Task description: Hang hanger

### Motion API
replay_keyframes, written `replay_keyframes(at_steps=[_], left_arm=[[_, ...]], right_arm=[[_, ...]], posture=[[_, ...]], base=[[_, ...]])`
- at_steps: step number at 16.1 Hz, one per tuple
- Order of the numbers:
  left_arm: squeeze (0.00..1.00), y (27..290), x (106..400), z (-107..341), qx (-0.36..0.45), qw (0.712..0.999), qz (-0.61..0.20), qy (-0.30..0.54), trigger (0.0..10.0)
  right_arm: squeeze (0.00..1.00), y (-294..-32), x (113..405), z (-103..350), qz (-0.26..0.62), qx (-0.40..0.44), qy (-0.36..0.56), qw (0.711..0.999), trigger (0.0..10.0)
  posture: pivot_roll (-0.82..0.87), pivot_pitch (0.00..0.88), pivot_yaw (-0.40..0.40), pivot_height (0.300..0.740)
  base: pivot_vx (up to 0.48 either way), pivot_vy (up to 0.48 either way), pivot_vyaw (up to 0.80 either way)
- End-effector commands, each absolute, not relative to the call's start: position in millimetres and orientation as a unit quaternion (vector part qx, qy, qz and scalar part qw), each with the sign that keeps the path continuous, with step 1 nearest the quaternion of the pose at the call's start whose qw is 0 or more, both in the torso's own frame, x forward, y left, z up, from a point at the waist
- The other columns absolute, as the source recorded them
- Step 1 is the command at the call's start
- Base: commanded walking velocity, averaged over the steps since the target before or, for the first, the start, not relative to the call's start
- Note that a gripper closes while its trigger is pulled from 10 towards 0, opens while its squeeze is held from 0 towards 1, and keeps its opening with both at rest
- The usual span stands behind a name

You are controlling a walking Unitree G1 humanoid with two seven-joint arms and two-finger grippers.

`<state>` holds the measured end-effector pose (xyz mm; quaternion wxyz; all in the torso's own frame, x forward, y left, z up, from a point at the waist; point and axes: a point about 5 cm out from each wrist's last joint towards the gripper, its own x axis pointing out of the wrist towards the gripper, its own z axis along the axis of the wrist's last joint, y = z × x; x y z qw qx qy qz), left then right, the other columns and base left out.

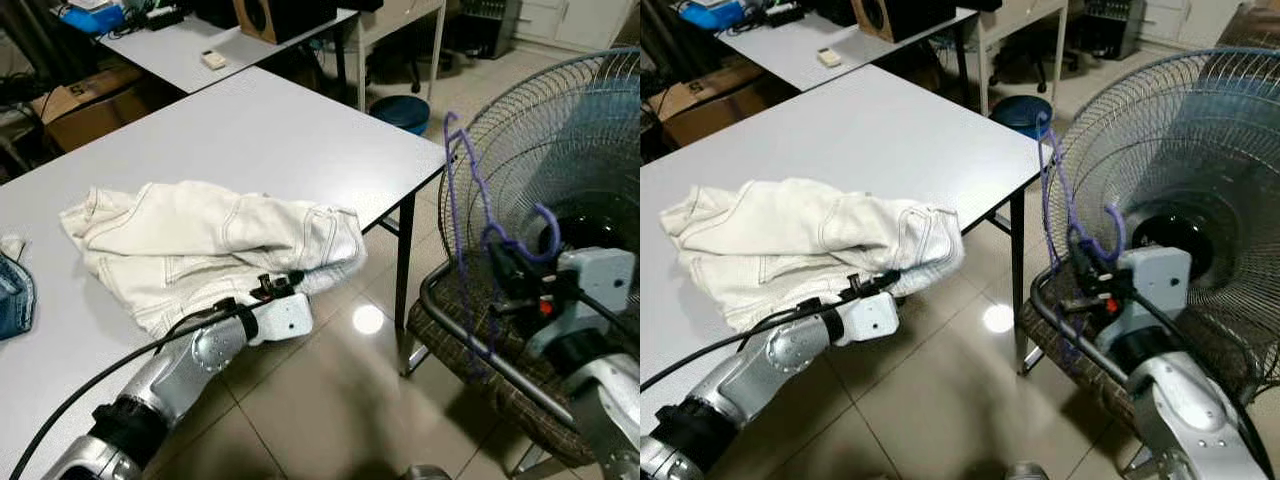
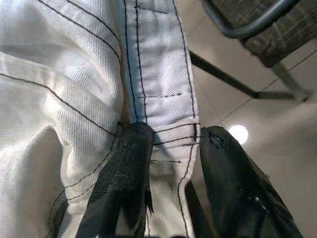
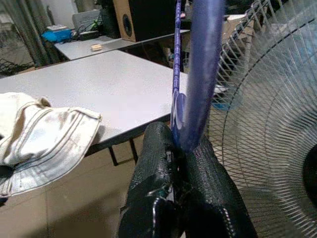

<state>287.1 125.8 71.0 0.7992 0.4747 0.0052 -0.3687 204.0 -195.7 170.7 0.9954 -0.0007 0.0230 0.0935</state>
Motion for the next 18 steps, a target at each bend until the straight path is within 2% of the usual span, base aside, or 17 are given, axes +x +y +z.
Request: replay_keyframes(at_steps=[1,3,4,5,6,11,14,17,18], left_arm=[[0.00,132,290,69,0.492,0.797,-0.349,0.007,10.0],[0.00,137,295,67,0.508,0.803,-0.313,-0.002,10.0],[0.00,138,296,68,0.505,0.806,-0.307,-0.007,6.8],[0.00,139,297,72,0.496,0.815,-0.300,-0.022,2.5],[0.00,139,297,73,0.491,0.817,-0.301,-0.027,0.0],[0.00,142,294,71,0.469,0.825,-0.316,-0.020,0.0],[0.00,150,299,72,0.463,0.835,-0.296,-0.008,0.0],[0.00,154,306,80,0.444,0.850,-0.282,-0.009,0.0],[0.00,156,309,84,0.417,0.868,-0.271,-0.005,0.0]], right_arm=[[0.00,-191,204,173,0.099,-0.002,0.016,0.995,10.0],[0.00,-189,205,174,0.100,-0.001,0.014,0.995,10.0],[0.00,-189,206,174,0.101,-0.001,0.013,0.995,10.0],[0.00,-188,207,175,0.100,0.002,0.010,0.995,10.0],[0.00,-188,207,174,0.100,0.002,0.010,0.995,10.0],[0.00,-184,208,172,0.105,0.003,0.010,0.994,10.0],[0.00,-183,210,172,0.107,0.003,0.009,0.994,10.0],[0.00,-183,211,172,0.107,0.002,0.006,0.994,10.0],[0.00,-181,211,173,0.116,0.001,0.004,0.993,10.0]], posture=[[-0.27,0.067,0.149,0.740],[-0.27,0.066,0.148,0.740],[-0.27,0.064,0.148,0.740],[-0.27,0.062,0.148,0.740],[-0.27,0.061,0.148,0.740],[-0.26,0.050,0.150,0.740],[-0.26,0.039,0.151,0.740],[-0.26,0.036,0.152,0.740],[-0.26,0.034,0.154,0.740]], base=[[0.000,0.000,0.00],[0.000,0.000,0.00],[0.000,0.000,0.00],[0.000,0.000,0.00],[0.000,0.000,0.00],[0.000,0.000,0.00],[0.000,0.000,0.00],[0.000,0.000,0.00],[0.000,0.000,0.00]])
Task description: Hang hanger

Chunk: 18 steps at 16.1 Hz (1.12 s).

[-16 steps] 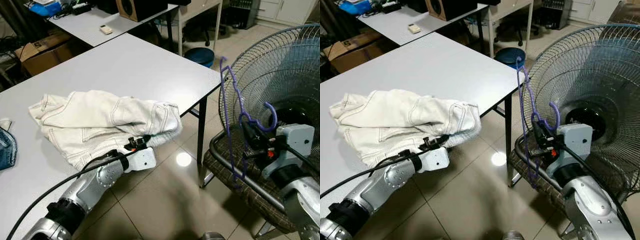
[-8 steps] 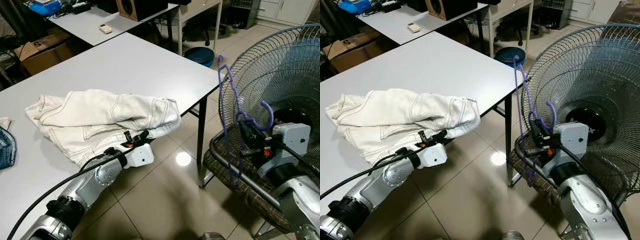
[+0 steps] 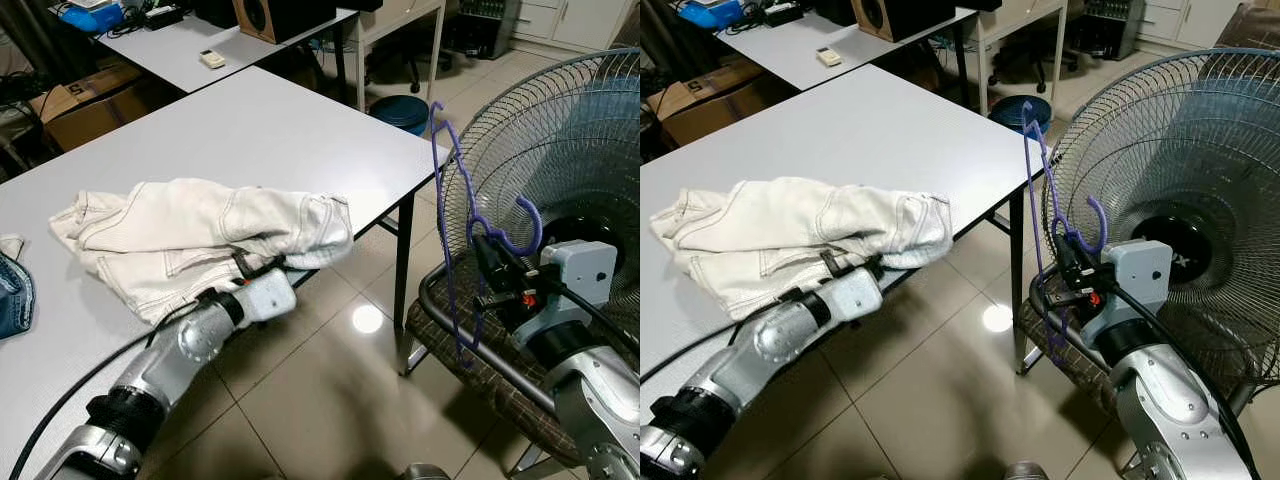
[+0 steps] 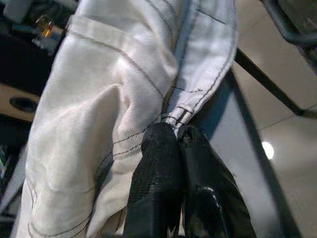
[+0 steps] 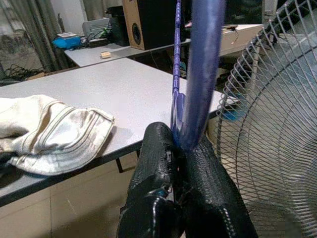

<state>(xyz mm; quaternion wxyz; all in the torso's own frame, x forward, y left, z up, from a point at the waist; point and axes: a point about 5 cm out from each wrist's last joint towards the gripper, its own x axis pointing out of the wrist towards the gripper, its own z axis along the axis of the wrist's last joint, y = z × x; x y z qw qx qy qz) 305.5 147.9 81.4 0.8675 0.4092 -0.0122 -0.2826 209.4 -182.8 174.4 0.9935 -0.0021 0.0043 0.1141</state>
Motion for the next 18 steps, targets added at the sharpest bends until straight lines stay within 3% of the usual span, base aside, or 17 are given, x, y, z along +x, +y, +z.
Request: replay_keyframes(at_steps=[1,2,5,9,12,15,18], left_arm=[[0.00,159,315,92,0.359,0.899,-0.251,0.003,0.0],[0.00,159,320,103,0.299,0.923,-0.243,0.001,0.0],[0.00,156,339,157,0.174,0.956,-0.232,-0.042,0.0],[0.00,171,358,244,0.122,0.965,-0.194,-0.130,0.0],[0.00,178,356,269,0.144,0.957,-0.196,-0.157,0.0],[0.00,185,349,302,0.196,0.937,-0.215,-0.195,0.0],[0.00,181,339,312,0.245,0.909,-0.286,-0.178,0.0]], right_arm=[[0.00,-176,209,174,0.146,0.002,0.001,0.989,10.0],[0.00,-169,205,176,0.182,0.007,-0.001,0.983,10.0],[0.00,-145,183,175,0.318,0.017,0.015,0.948,10.0],[0.00,-132,174,172,0.379,0.037,0.018,0.925,10.0],[0.00,-135,179,168,0.370,0.034,0.023,0.928,10.0],[0.00,-151,198,147,0.296,-0.006,0.086,0.951,10.0],[0.00,-154,229,151,0.281,-0.012,0.072,0.957,10.0]], posture=[[-0.26,0.034,0.155,0.740],[-0.26,0.033,0.157,0.740],[-0.25,0.036,0.158,0.740],[-0.22,0.030,0.152,0.740],[-0.20,0.019,0.151,0.740],[-0.19,0.001,0.156,0.740],[-0.19,0.000,0.168,0.740]], base=[[0.000,0.000,0.00],[0.000,0.000,0.00],[0.000,0.000,0.00],[0.000,0.000,0.00],[0.000,0.000,0.00],[0.000,0.000,0.00],[0.000,0.000,0.00]])
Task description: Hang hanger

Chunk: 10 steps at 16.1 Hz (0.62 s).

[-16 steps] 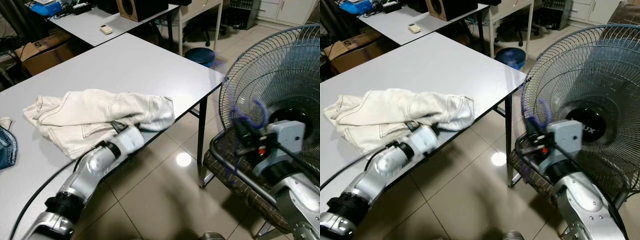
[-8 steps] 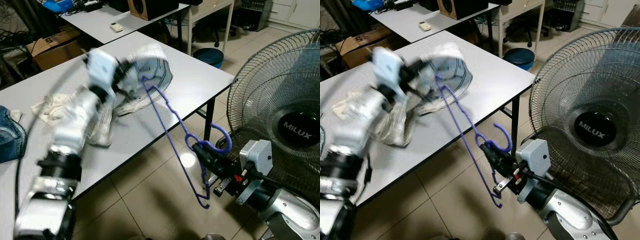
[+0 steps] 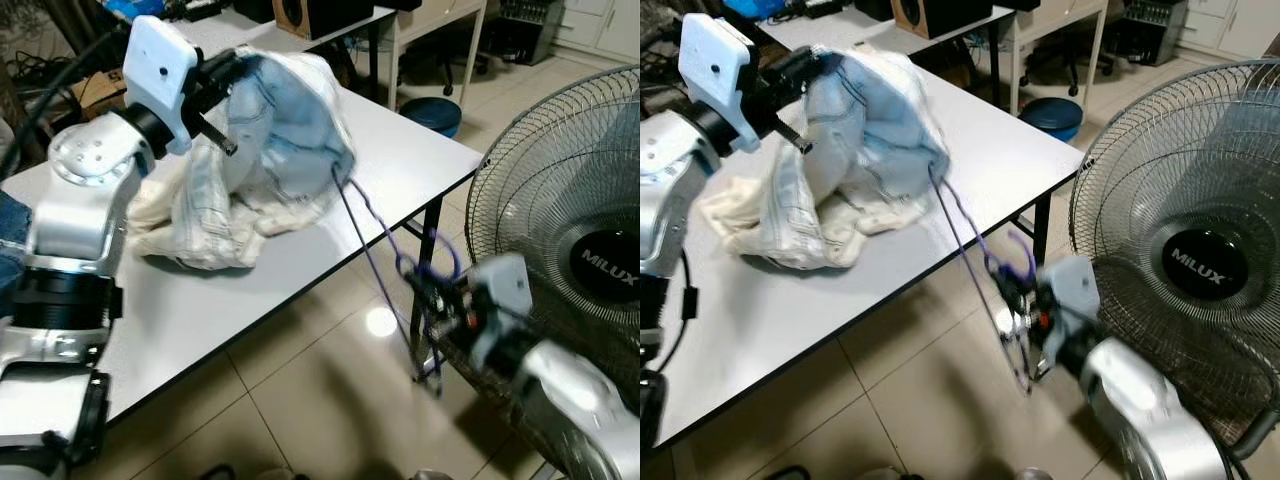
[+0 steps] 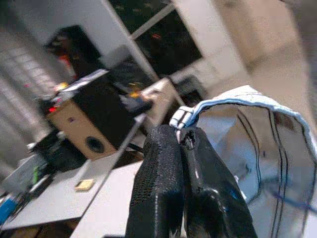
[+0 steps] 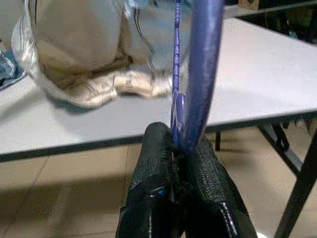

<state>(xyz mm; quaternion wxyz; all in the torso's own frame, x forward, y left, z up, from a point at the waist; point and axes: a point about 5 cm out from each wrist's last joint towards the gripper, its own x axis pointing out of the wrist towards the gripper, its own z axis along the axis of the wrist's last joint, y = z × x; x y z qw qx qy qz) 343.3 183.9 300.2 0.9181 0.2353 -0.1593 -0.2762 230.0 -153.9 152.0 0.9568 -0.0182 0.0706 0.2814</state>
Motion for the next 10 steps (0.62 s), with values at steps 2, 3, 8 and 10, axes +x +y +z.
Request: replay_keyframes(at_steps=[2,3,8,10], left_arm=[[0.00,183,334,316,0.248,0.906,-0.294,-0.176,0.0],[0.00,184,334,318,0.245,0.908,-0.288,-0.179,0.0],[0.00,220,324,354,0.295,0.910,-0.216,-0.195,0.0],[0.00,248,323,370,0.331,0.913,-0.140,-0.195,0.0]], right_arm=[[0.00,-148,246,157,0.316,-0.026,0.059,0.946,10.0],[0.00,-147,248,159,0.328,-0.029,0.055,0.943,10.0],[0.00,-156,276,191,0.330,-0.027,-0.002,0.944,10.0],[0.00,-159,276,206,0.337,-0.006,-0.027,0.941,10.0]], posture=[[-0.17,0.000,0.165,0.740],[-0.17,0.000,0.163,0.740],[-0.16,0.000,0.152,0.740],[-0.15,0.000,0.148,0.740]], base=[[0.000,0.000,0.00],[0.000,0.000,0.00],[0.000,0.000,0.00],[0.000,0.000,0.00]])
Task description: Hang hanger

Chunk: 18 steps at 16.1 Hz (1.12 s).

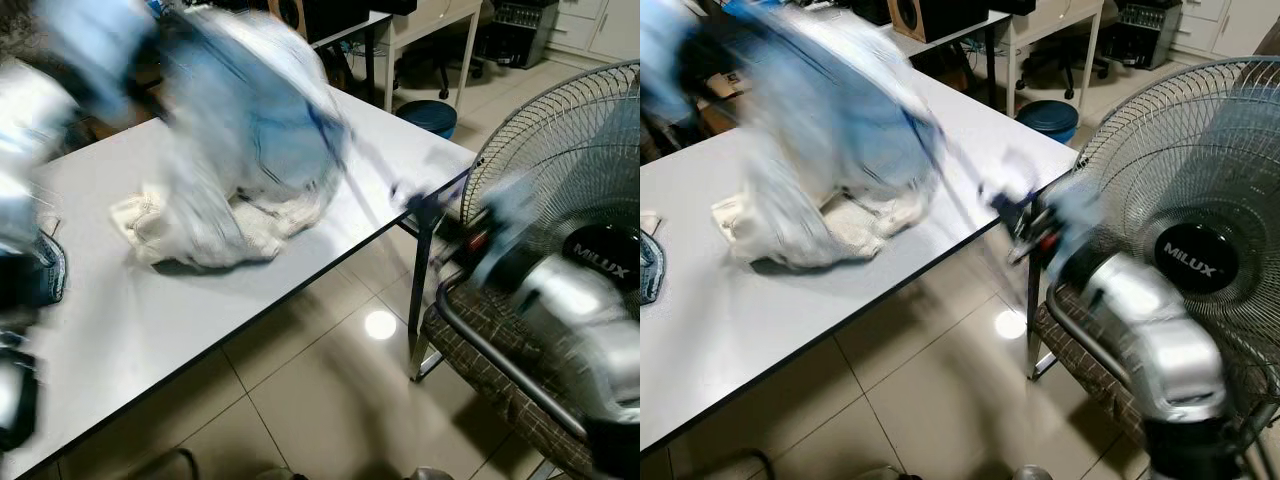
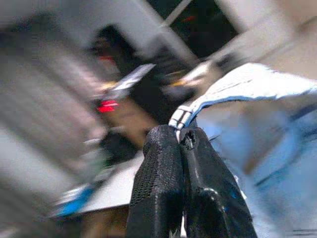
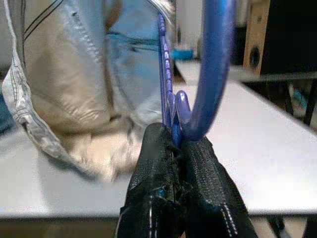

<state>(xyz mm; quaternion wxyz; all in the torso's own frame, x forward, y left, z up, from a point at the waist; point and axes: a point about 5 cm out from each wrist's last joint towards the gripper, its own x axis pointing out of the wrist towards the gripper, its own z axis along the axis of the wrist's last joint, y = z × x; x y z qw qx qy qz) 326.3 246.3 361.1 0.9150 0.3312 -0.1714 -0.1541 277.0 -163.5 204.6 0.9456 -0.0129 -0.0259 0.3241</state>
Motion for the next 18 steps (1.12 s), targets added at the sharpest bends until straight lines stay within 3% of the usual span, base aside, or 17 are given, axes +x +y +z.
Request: replay_keyframes(at_steps=[1,4,7,9,14,16,17,18], left_arm=[[0.00,259,323,372,0.350,0.912,-0.116,-0.179,0.0],[0.00,268,328,346,0.392,0.905,-0.122,-0.110,0.0],[0.00,237,335,271,0.381,0.899,-0.215,-0.022,0.0],[0.00,230,337,240,0.390,0.892,-0.228,0.012,0.0],[0.00,221,337,205,0.394,0.886,-0.239,0.051,0.0],[0.00,217,336,202,0.383,0.890,-0.243,0.051,2.6],[0.00,215,335,200,0.374,0.893,-0.246,0.050,2.8],[0.00,213,335,198,0.366,0.896,-0.247,0.047,3.6]], right_arm=[[0.00,-158,275,207,0.342,0.001,-0.029,0.939,10.0],[0.00,-150,266,190,0.355,-0.001,0.000,0.935,10.0],[0.00,-137,251,165,0.383,0.012,0.054,0.922,10.0],[0.00,-135,249,155,0.380,0.017,0.074,0.922,10.0],[0.00,-135,247,147,0.369,0.021,0.091,0.925,10.0],[0.00,-137,245,144,0.360,0.022,0.095,0.928,10.0],[0.00,-136,245,143,0.358,0.021,0.095,0.929,10.0],[0.00,-136,245,143,0.357,0.021,0.095,0.929,10.0]], posture=[[-0.15,0.000,0.147,0.740],[-0.15,0.000,0.146,0.740],[-0.16,0.000,0.148,0.740],[-0.16,0.000,0.149,0.740],[-0.17,0.000,0.150,0.740],[-0.17,0.000,0.152,0.740],[-0.16,0.000,0.154,0.740],[-0.16,0.000,0.155,0.740]], base=[[0.000,0.000,0.00],[0.000,0.000,0.00],[0.000,0.000,0.00],[0.000,0.000,0.00],[0.000,0.000,0.00],[0.000,0.000,0.00],[0.000,0.000,0.00],[0.000,0.000,0.00]])
